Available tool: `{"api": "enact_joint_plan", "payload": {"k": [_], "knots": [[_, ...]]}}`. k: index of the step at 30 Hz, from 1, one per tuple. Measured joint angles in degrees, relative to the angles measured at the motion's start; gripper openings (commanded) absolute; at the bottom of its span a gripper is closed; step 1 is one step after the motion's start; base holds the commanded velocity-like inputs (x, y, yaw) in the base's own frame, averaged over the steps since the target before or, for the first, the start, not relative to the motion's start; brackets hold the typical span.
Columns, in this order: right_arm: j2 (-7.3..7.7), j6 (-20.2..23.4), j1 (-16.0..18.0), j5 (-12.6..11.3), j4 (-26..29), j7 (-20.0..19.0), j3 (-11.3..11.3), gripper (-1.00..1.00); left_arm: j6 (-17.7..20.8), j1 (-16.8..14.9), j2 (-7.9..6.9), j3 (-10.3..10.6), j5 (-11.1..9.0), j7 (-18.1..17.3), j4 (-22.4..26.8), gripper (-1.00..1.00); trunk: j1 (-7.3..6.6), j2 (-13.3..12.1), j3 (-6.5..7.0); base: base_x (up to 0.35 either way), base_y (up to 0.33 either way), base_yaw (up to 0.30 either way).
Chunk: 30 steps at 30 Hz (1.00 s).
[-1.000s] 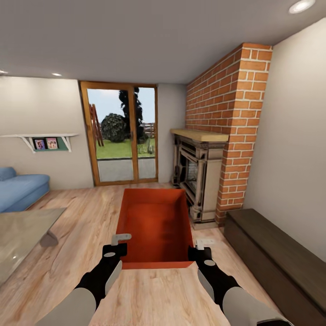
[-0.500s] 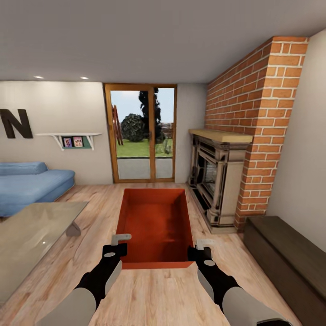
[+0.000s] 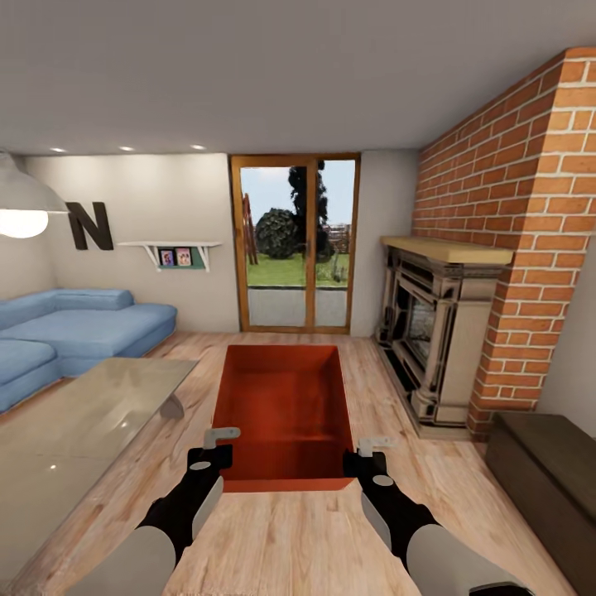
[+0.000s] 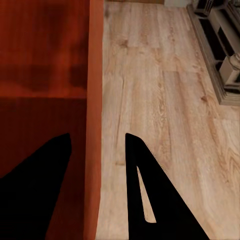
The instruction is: Move the two storage containers from the living room to the garage. In the garage, place one container on the floor and stack the other container on top of it (either order is fine).
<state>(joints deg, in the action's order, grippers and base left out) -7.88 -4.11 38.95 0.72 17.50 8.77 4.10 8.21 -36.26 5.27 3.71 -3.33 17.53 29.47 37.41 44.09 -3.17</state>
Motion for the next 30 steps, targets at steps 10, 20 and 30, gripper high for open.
{"api": "enact_joint_plan", "payload": {"k": [10, 20, 30], "knots": [[-0.03, 0.0, 0.0, 0.0, 0.0, 0.0, 0.0, -1.0, 0.0, 0.0, 0.0, 0.0, 0.0, 0.0, 0.0, -1.0, 0.0, 0.0, 0.0, 0.0, 0.0, 0.272], [-0.05, -0.1, 0.0, 0.0, 0.0, 0.0, 0.0, -1.0, 0.0, 0.0, 0.0, 0.0, 0.0, 0.0, -0.1, -1.0, 0.0, 0.0, 0.0, 0.0, 0.0, 0.272], [-0.01, -0.1, 0.0, 0.0, 0.0, 0.0, 0.0, -1.0, 0.0, 0.0, 0.0, 0.0, 0.0, 0.0, -0.1, -1.0, 0.0, 0.0, 0.0, 0.0, 0.0, 0.272]]}}
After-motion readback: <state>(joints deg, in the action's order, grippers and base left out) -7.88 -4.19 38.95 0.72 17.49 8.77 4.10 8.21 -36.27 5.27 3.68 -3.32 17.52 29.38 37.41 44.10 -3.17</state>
